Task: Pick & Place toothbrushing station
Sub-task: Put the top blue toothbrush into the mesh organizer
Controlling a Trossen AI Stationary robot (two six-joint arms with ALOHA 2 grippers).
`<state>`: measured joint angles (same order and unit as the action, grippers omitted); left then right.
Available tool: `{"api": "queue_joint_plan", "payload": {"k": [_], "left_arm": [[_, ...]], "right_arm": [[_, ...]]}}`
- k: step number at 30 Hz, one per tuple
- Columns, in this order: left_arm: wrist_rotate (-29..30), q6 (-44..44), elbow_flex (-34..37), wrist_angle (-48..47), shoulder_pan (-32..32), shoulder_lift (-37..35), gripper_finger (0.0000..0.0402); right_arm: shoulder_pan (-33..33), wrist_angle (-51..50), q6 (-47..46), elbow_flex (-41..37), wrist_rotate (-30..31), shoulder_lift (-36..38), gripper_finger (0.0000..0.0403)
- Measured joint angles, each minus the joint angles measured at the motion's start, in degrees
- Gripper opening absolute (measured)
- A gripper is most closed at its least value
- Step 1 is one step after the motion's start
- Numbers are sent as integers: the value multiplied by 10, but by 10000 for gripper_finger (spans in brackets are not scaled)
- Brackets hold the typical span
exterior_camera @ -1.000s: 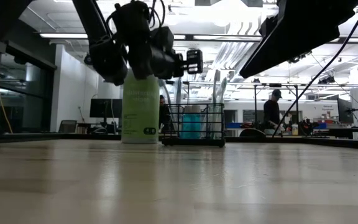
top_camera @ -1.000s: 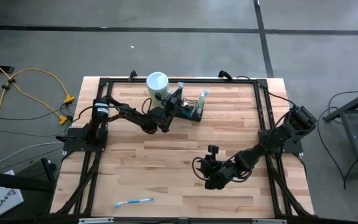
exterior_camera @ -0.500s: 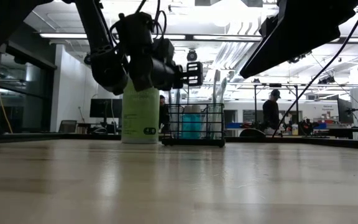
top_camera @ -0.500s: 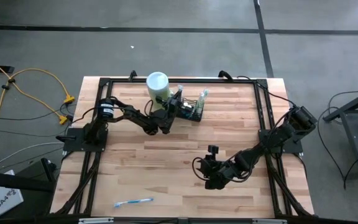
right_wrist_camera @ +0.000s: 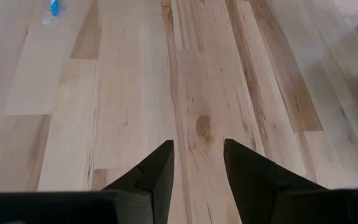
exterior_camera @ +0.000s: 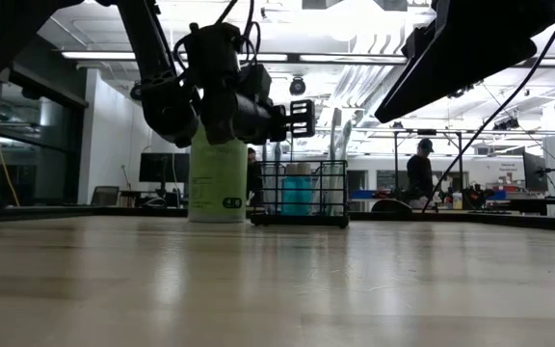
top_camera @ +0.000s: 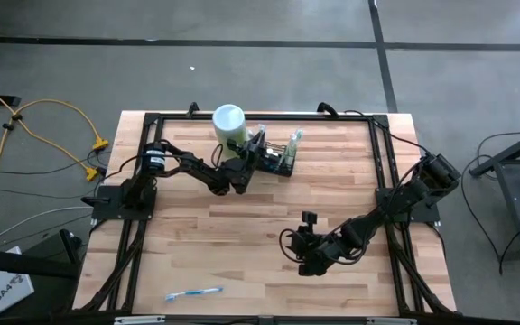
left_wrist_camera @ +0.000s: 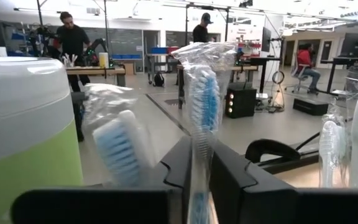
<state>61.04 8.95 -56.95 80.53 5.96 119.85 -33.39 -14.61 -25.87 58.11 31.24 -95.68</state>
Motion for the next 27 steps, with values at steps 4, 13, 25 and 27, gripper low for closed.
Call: {"api": "queue_joint_plan", "payload": {"k": [4, 13, 25, 27], "left_arm": [[0, 0, 0, 0, 0, 0, 78], [0, 0, 0, 1, -1, 0, 114], [-13, 44, 0, 46, -3, -1, 116], [-13, 52, 0, 50, -3, -1, 116]], "right_arm": [[0, 0, 0, 0, 0, 0, 133], [0, 0, 0, 0, -1, 0, 133], [0, 0, 0, 0, -1, 0, 133], [0, 0, 0, 0, -1, 0, 133]]}}
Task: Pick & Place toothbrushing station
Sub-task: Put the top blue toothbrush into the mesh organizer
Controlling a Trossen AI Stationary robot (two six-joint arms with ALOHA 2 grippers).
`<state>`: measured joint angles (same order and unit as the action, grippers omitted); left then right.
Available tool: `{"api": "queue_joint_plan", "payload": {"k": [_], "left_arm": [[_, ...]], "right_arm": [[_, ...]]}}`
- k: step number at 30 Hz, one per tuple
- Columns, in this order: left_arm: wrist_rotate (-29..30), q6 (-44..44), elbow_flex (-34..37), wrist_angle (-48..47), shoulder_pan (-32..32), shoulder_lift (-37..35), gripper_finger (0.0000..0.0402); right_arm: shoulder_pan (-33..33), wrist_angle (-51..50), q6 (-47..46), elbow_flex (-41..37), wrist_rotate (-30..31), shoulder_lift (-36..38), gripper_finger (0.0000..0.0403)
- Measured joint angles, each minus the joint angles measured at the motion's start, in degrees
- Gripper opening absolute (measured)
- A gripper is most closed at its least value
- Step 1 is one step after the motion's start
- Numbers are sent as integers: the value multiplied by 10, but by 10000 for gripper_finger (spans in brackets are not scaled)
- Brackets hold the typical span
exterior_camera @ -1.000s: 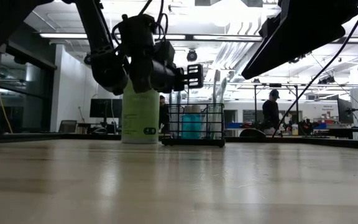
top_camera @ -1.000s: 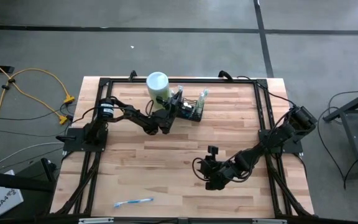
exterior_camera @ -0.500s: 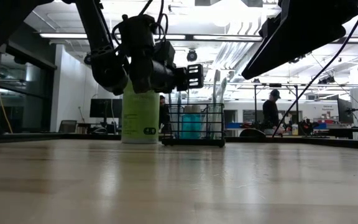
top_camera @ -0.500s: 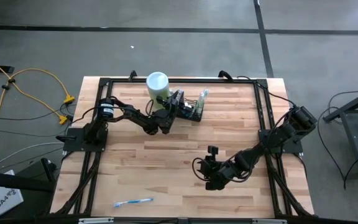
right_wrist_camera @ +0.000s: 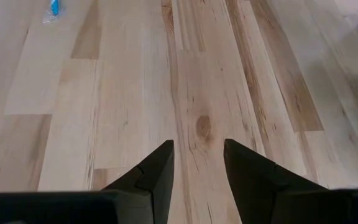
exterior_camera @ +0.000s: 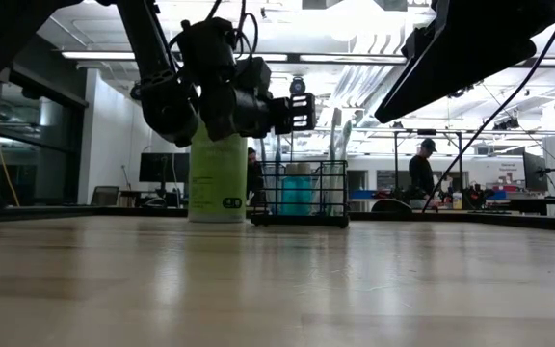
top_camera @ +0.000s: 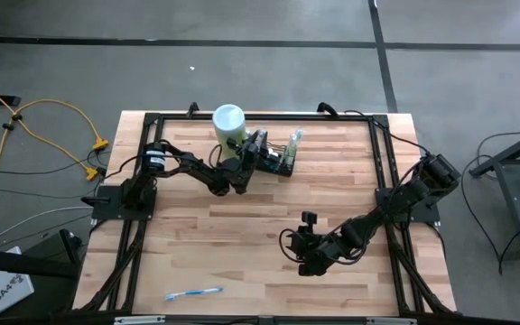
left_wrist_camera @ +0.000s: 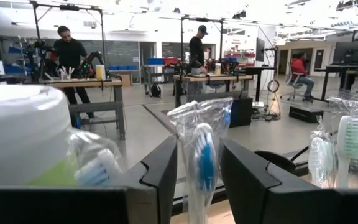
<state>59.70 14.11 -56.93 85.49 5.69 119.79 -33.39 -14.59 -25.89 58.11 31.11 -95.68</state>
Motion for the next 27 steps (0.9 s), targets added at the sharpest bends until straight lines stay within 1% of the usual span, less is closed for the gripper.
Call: {"api": "queue_joint_plan", "payload": {"k": [3, 9, 13, 16, 23, 27], "left_arm": [[-2, 13, 0, 6, 0, 0, 116], [-46, 22, 0, 22, 0, 0, 116], [-52, 22, 0, 21, 0, 0, 117], [-56, 29, 0, 21, 1, 0, 130], [-70, 45, 0, 38, 11, -3, 183], [-73, 63, 0, 40, 10, -4, 191]], "right_arm": [[0, 0, 0, 0, 0, 0, 133], [0, 0, 0, 0, 0, 0, 133], [0, 0, 0, 0, 0, 0, 133], [0, 0, 0, 0, 0, 0, 133], [0, 0, 0, 0, -11, 0, 133], [0, 0, 0, 0, -13, 0, 133]]}}
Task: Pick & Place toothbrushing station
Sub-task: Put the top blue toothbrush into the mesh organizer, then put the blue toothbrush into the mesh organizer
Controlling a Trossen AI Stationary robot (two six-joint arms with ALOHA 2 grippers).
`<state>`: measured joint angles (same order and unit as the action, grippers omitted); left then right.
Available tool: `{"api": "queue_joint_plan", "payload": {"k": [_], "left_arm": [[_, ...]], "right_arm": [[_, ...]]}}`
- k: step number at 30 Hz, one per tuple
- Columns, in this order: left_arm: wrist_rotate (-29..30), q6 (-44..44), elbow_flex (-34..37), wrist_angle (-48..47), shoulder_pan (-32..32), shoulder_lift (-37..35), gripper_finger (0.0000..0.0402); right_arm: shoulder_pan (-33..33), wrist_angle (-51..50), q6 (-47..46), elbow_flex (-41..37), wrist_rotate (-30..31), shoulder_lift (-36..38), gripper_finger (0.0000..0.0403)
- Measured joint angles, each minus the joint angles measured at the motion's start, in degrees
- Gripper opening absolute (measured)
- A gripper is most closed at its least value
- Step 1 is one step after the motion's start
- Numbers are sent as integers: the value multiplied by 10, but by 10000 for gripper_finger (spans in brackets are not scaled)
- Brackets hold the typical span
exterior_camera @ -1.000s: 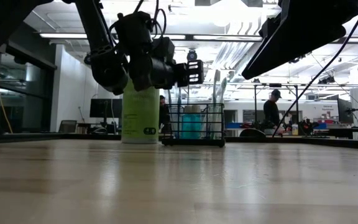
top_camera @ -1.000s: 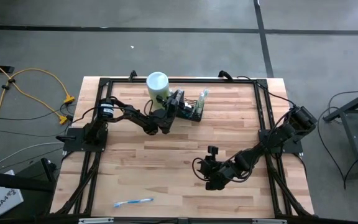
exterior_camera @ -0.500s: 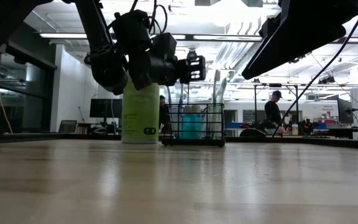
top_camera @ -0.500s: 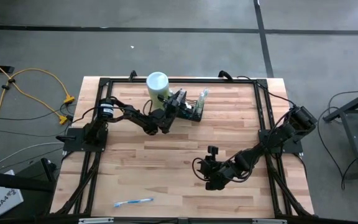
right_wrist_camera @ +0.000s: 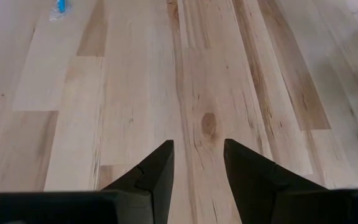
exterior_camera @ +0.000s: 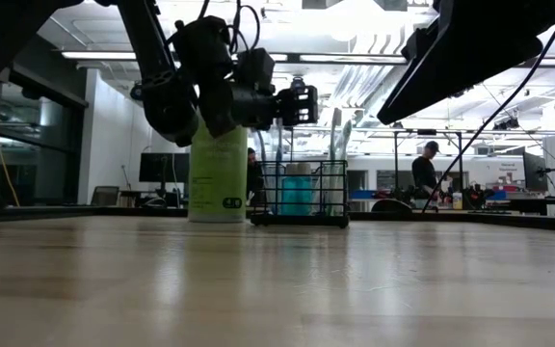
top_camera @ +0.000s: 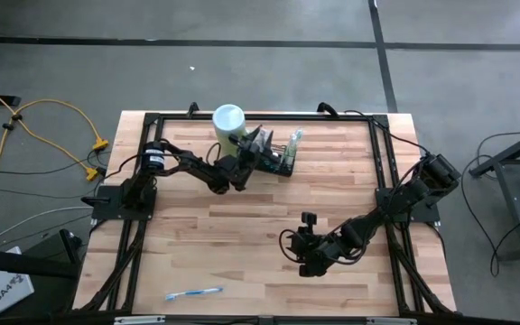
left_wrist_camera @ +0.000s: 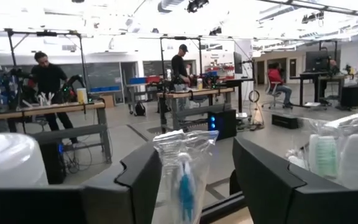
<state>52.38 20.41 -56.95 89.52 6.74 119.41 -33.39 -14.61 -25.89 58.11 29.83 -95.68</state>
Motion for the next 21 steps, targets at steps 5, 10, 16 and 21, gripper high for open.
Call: {"api": "queue_joint_plan", "payload": {"k": [5, 10, 16, 21], "left_arm": [[10, 21, 0, 1, 0, -6, 191], [37, 12, 0, 1, 0, -9, 191], [37, 11, 0, -1, -2, -9, 191], [26, 10, 0, 0, -2, -9, 191]], "right_arm": [[0, 0, 0, 0, 0, 0, 133], [0, 0, 0, 0, 0, 0, 133], [0, 0, 0, 0, 0, 0, 133], [0, 0, 0, 0, 0, 0, 133]]}}
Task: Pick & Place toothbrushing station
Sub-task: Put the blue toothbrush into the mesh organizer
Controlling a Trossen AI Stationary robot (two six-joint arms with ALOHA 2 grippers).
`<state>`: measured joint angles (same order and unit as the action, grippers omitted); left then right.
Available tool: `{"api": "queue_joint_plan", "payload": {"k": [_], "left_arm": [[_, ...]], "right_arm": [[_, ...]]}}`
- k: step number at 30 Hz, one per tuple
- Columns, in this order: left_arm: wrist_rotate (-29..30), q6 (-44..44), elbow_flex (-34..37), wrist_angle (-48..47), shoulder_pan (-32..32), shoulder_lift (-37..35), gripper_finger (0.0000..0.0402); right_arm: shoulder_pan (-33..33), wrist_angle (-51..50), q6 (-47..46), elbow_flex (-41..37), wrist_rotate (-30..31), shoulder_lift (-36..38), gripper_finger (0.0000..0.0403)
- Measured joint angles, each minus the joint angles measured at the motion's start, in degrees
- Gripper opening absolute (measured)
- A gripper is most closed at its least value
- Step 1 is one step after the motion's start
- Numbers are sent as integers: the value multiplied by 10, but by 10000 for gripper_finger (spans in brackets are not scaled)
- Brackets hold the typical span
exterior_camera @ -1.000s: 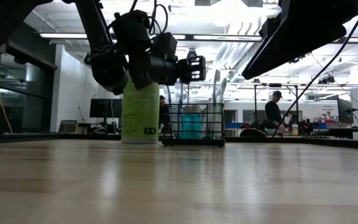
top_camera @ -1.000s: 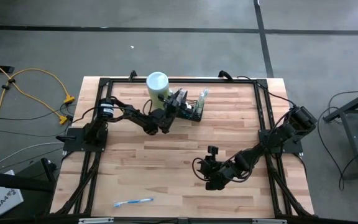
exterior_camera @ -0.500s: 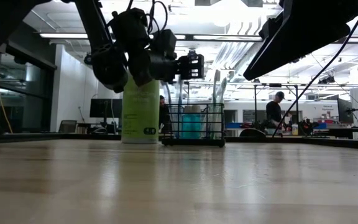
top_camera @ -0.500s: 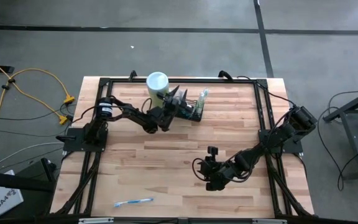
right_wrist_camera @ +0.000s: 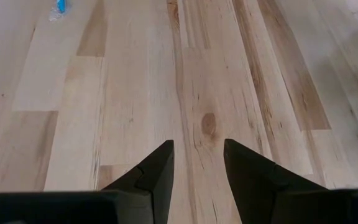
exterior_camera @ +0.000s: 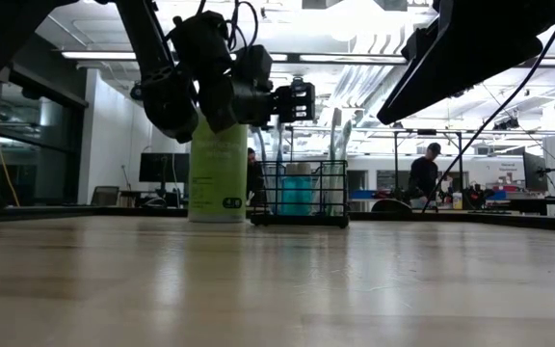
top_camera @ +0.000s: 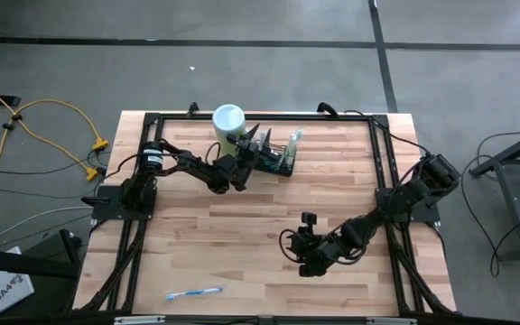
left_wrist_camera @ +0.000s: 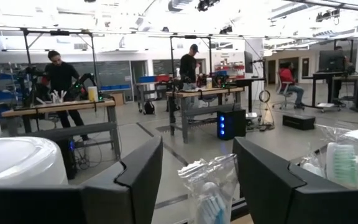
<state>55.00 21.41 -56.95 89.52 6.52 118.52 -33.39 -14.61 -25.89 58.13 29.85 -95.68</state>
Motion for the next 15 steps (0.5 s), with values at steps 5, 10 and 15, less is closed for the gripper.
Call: {"api": "queue_joint_plan", "payload": {"k": [5, 10, 15], "left_arm": [[-8, 12, 0, 1, -2, -4, 191], [-17, 37, 0, 1, -13, -35, 191], [-10, 86, 0, -13, -37, -81, 191]], "right_arm": [[0, 0, 0, 0, 0, 0, 133], [0, -1, 0, 0, 0, 0, 133], [0, -1, 0, 0, 0, 0, 133]]}}
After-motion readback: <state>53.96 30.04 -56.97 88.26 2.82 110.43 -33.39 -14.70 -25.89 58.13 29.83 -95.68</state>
